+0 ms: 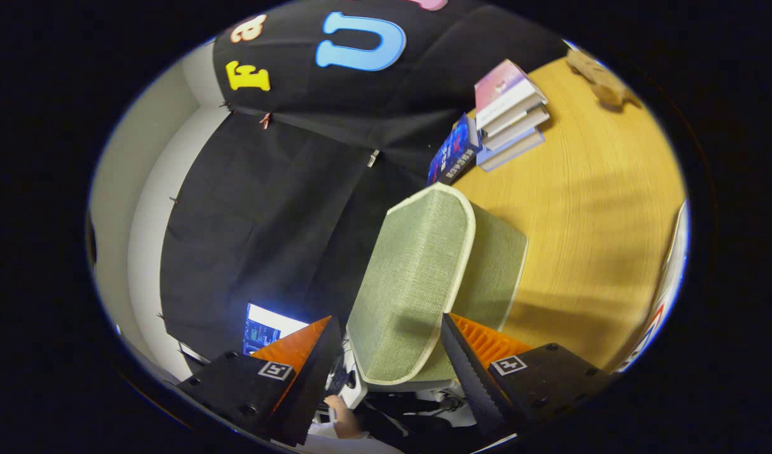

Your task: Open the storage box then place both shoes into the box .Put the left shoe in first, then the right shoe, with the right side of both shoes facing outward in a uniform manner.

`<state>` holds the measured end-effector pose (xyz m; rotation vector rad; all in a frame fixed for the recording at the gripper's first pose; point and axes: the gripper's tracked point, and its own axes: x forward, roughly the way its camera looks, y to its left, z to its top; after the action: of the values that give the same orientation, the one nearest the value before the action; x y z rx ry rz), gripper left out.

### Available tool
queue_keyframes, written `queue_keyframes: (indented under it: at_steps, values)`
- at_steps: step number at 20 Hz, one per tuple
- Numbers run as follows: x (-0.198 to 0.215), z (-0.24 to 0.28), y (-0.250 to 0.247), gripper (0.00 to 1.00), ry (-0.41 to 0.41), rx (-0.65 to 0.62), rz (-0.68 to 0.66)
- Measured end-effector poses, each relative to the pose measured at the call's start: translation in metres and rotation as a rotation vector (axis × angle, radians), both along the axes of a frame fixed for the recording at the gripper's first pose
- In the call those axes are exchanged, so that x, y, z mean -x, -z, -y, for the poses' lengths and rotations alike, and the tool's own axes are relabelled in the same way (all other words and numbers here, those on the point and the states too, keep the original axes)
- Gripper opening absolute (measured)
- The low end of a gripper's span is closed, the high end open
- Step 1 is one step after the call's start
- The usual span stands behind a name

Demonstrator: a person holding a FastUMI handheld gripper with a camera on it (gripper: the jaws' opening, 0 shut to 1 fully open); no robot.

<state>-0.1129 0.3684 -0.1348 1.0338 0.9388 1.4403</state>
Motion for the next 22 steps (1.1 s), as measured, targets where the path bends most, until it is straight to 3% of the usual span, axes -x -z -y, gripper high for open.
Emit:
queue_keyframes:
  at_steps: [8,12,14,15,19,22]
  values:
    - [0.003,-0.027,0.015,0.97,-0.122,-0.168,-0.268]
    - [0.004,-0.038,0.019,0.96,-0.16,-0.208,-0.315]
    - [0.007,-0.031,0.014,0.73,-0.202,-0.263,-0.37]
    - [0.011,-0.032,0.018,0.7,-0.203,-0.247,-0.339]
    - [0.0,-0.01,0.009,0.05,-0.137,-0.261,-0.288]
    - [0.004,-0.008,-0.013,0.05,-0.118,-0.238,-0.243]
